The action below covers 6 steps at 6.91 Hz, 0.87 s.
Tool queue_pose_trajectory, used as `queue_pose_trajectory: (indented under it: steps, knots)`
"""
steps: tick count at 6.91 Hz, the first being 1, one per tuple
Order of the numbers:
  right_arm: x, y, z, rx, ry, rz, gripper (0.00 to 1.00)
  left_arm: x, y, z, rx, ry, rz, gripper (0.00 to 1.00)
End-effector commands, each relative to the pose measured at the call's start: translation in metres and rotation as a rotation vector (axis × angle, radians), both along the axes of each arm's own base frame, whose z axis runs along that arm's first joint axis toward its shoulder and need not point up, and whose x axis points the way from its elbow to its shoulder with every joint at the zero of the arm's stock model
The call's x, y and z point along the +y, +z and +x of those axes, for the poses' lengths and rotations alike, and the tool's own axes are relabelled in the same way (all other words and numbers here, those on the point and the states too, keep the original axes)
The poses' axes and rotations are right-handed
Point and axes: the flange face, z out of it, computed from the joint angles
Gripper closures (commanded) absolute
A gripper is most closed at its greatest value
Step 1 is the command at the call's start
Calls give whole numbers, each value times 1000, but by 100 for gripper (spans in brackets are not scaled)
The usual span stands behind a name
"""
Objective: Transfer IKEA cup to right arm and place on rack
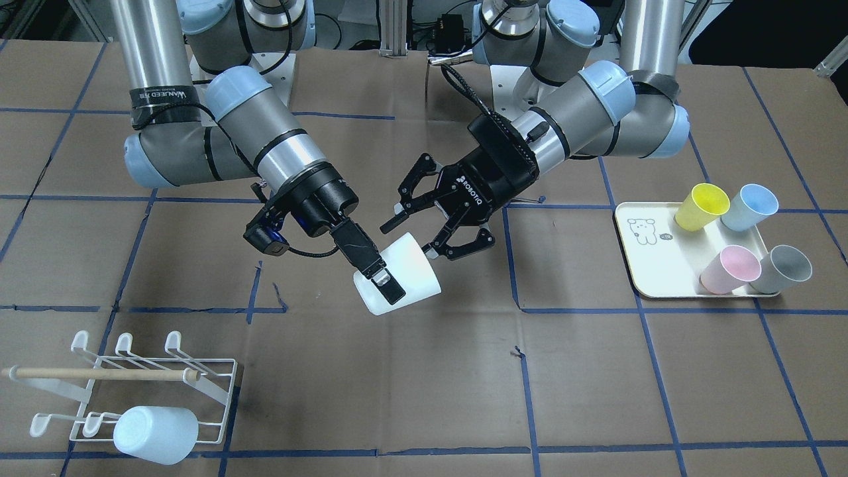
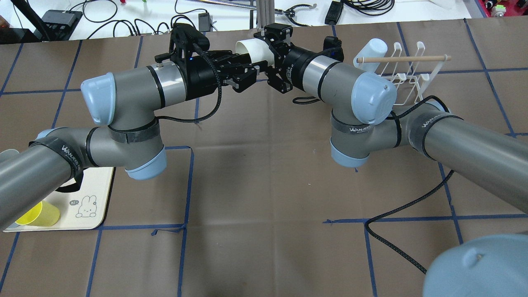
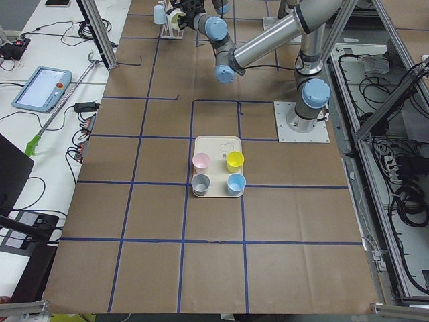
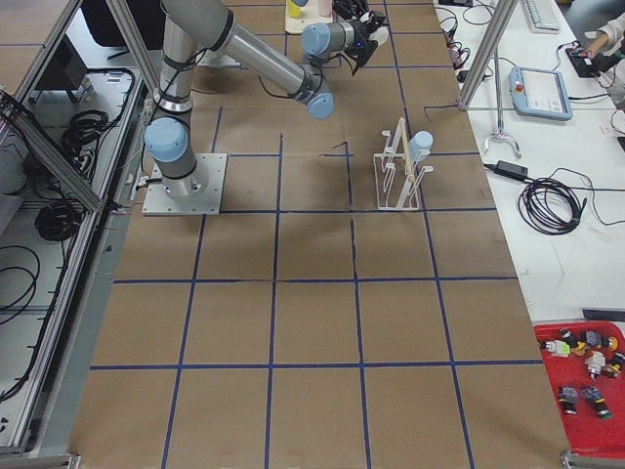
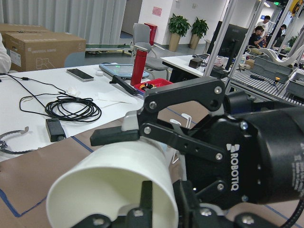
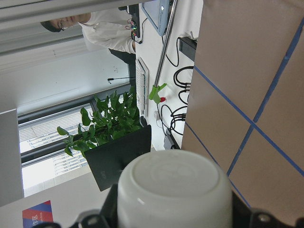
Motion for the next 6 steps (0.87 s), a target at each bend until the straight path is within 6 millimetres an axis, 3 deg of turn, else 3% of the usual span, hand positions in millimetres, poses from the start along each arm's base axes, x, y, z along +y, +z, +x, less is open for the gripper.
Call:
queue_pose_trajectory:
  steps: [1, 2, 3, 5, 6]
  knots:
    - [-1, 1, -1, 1, 0, -2, 46, 1, 0, 4, 5, 7, 5, 4]
    - [-1, 2, -1, 0, 0, -5, 46, 3, 0, 7, 7, 8, 6, 2]
    - [-2, 1, -1, 0, -2, -3, 47, 7, 8, 22, 7, 40, -5, 1]
    - [-4, 1, -6, 0, -11, -5, 47, 36, 19, 86, 22, 161, 3, 1]
    - [-7, -5, -9, 2, -15, 3, 47, 37, 24, 103, 23, 202, 19, 1]
